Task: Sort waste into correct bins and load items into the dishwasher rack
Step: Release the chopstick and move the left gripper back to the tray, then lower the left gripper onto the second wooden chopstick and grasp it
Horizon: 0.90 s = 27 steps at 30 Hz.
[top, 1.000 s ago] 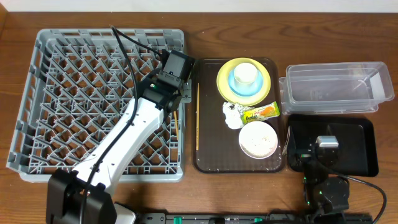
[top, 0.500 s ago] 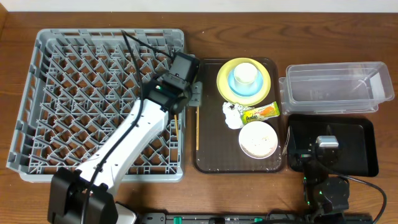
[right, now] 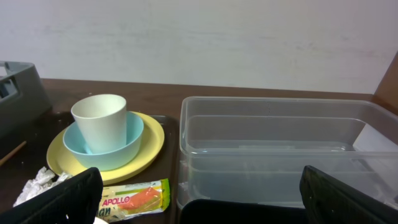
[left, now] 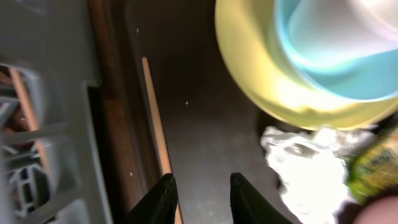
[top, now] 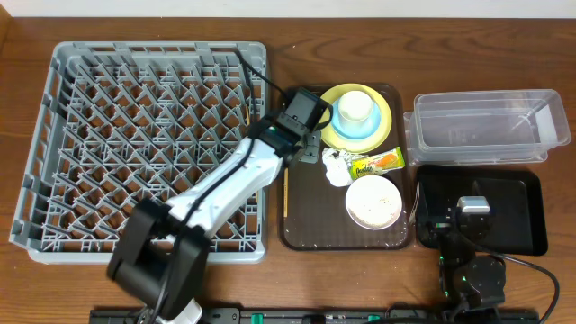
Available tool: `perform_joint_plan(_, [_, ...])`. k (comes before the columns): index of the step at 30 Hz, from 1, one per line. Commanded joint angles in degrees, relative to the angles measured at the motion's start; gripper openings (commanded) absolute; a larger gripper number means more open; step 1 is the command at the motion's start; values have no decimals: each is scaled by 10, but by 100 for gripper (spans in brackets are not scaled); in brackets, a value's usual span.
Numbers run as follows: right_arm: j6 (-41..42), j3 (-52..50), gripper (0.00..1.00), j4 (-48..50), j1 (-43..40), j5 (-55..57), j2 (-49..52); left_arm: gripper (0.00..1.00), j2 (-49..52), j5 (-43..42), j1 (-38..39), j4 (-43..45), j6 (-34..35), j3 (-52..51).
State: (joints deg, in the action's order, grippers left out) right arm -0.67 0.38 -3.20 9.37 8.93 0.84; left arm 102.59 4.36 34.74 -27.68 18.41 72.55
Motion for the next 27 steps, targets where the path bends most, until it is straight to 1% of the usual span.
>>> perform_joint_plan(1, [-2, -1, 99, -2, -4, 0, 0, 31, 33, 31, 1, 14, 3, -2])
perform_joint_plan(6, [-2, -1, 99, -2, -4, 0, 0, 31, 57, 32, 1, 29, 3, -2])
perform_joint_plan(11, [-2, -1, 99, -2, -4, 0, 0, 29, 58, 43, 1, 30, 3, -2])
perform_joint_plan(14, [-2, -1, 99, -2, -4, 0, 0, 24, 58, 43, 1, 30, 3, -2])
perform_joint_plan(19, [-2, -1, 99, -2, -4, 0, 0, 23, 61, 43, 1, 30, 3, -2])
perform_joint_plan(21, [-2, -1, 99, -2, -4, 0, 0, 19, 63, 43, 1, 30, 3, -2])
perform_joint_plan(23, [-2, -1, 99, -2, -4, 0, 0, 19, 64, 43, 1, 31, 3, -2])
perform_joint_plan(24, [-2, -1, 99, -2, -4, 0, 0, 15, 64, 48, 1, 32, 4, -2])
perform_joint_plan(27, [-2, -1, 99, -2, -4, 0, 0, 13, 64, 76, 1, 31, 4, -2])
